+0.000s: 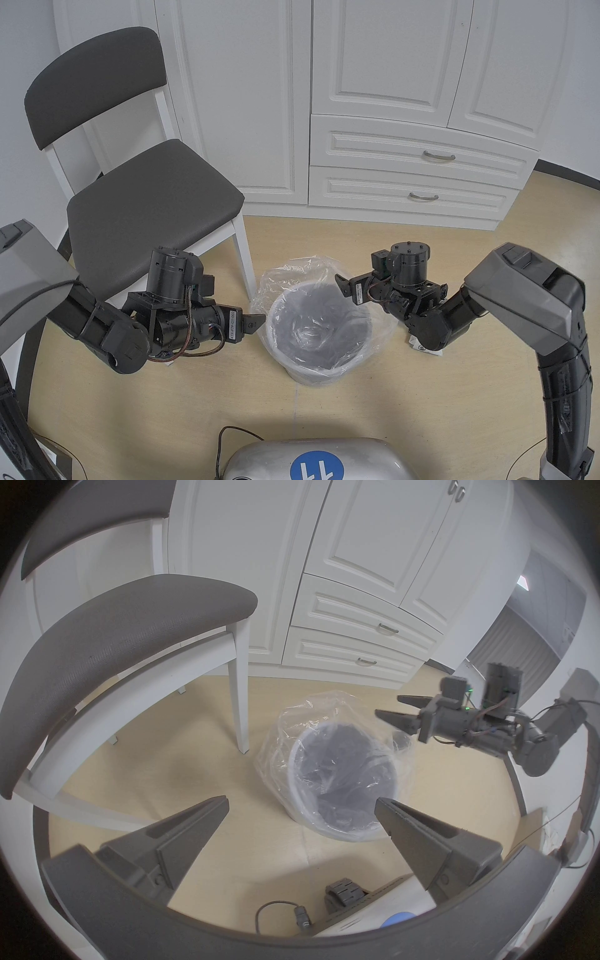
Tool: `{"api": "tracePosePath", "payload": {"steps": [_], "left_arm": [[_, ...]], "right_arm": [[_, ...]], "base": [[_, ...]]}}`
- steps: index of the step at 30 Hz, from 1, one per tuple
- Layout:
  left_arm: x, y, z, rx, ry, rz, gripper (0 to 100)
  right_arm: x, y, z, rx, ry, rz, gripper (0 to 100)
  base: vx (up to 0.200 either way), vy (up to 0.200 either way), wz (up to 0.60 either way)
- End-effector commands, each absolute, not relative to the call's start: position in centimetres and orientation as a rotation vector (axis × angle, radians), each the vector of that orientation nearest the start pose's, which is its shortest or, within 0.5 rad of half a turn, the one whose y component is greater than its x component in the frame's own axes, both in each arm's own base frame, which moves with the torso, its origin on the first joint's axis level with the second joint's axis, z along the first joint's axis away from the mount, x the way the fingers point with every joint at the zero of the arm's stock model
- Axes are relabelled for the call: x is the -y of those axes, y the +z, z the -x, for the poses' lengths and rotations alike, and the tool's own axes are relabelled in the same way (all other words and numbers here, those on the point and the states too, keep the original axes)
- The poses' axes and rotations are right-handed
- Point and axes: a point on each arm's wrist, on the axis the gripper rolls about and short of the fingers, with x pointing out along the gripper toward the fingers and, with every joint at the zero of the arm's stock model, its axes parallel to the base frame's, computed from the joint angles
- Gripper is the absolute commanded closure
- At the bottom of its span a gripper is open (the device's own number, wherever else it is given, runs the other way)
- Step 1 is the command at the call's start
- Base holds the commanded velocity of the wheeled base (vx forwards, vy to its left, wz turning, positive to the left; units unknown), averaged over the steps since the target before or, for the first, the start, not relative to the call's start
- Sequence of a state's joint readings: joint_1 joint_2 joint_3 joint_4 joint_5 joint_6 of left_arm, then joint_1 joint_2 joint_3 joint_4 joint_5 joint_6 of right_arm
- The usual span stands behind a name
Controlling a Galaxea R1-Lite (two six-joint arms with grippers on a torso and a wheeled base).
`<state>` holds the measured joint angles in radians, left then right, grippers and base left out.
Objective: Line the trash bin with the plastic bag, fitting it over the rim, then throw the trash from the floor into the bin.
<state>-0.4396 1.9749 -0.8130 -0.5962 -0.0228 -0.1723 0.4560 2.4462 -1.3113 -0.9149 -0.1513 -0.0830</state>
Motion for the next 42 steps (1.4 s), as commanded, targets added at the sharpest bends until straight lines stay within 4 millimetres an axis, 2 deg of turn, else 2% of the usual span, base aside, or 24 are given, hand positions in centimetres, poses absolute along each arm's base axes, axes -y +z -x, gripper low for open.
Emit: {"api": "tracePosePath", "payload": {"steps": [1,5,7,8,9,10,11,13,15,19,23,24,27,33,42], "left_arm": [[16.2,8.9,-31.6,-0.593,-0.409,0.135,0],[17.4,7.5,-33.2,-0.613,-0.382,0.195,0],[17.6,7.1,-33.7,-0.619,-0.375,0.204,0],[17.7,6.6,-34.5,-0.625,-0.359,0.226,0],[17.7,6.6,-34.5,-0.625,-0.359,0.226,0],[17.8,6.3,-35.2,-0.629,-0.331,0.259,0],[17.9,6.2,-35.4,-0.629,-0.327,0.263,0],[17.9,4.8,-36.9,-0.625,-0.261,0.275,0],[18.0,3.6,-38.0,-0.623,-0.215,0.267,0],[17.9,2.0,-39.1,-0.632,-0.172,0.278,0],[17.9,1.1,-39.7,-0.635,-0.161,0.301,0],[18.0,0.4,-40.1,-0.635,-0.149,0.317,0],[18.0,-0.2,-41.3,-0.622,-0.122,0.380,0],[17.5,0.4,-42.8,-0.583,-0.086,0.501,0],[16.7,0.0,-44.3,-0.557,-0.054,0.556,0]], "right_arm": [[-18.9,8.8,-38.7,-0.230,0.282,-0.091,0],[-18.4,7.8,-38.3,-0.279,0.209,-0.204,0],[-18.2,7.3,-38.3,-0.290,0.185,-0.217,0],[-18.0,6.1,-38.5,-0.319,0.170,-0.220,0],[-18.0,6.1,-38.5,-0.319,0.170,-0.220,0],[-17.6,4.8,-38.9,-0.336,0.154,-0.230,0],[-17.6,4.6,-39.0,-0.338,0.152,-0.233,0],[-17.7,1.4,-39.4,-0.378,0.140,-0.223,0],[-17.7,-0.9,-39.7,-0.395,0.136,-0.217,0],[-17.5,-3.3,-40.6,-0.385,0.125,-0.223,0],[-17.2,-4.2,-41.3,-0.384,0.113,-0.228,0],[-17.2,-4.4,-41.8,-0.374,0.106,-0.233,0],[-16.9,-4.7,-42.6,-0.357,0.089,-0.261,0],[-16.5,-4.2,-43.8,-0.318,0.067,-0.340,0],[-15.2,-4.3,-45.4,-0.266,0.034,-0.409,0]], "base": [[0.000,0.000,0.00],[0.000,0.000,0.00],[0.000,0.000,0.00],[0.000,0.000,0.00],[0.000,0.000,0.00],[0.000,0.000,0.00],[0.000,0.000,0.00],[0.000,0.000,0.00],[0.000,0.000,0.00],[0.000,0.000,0.00],[0.000,0.000,0.00],[0.000,0.000,0.00],[0.000,0.000,0.00],[0.000,0.000,0.00],[0.000,0.000,0.00]]}}
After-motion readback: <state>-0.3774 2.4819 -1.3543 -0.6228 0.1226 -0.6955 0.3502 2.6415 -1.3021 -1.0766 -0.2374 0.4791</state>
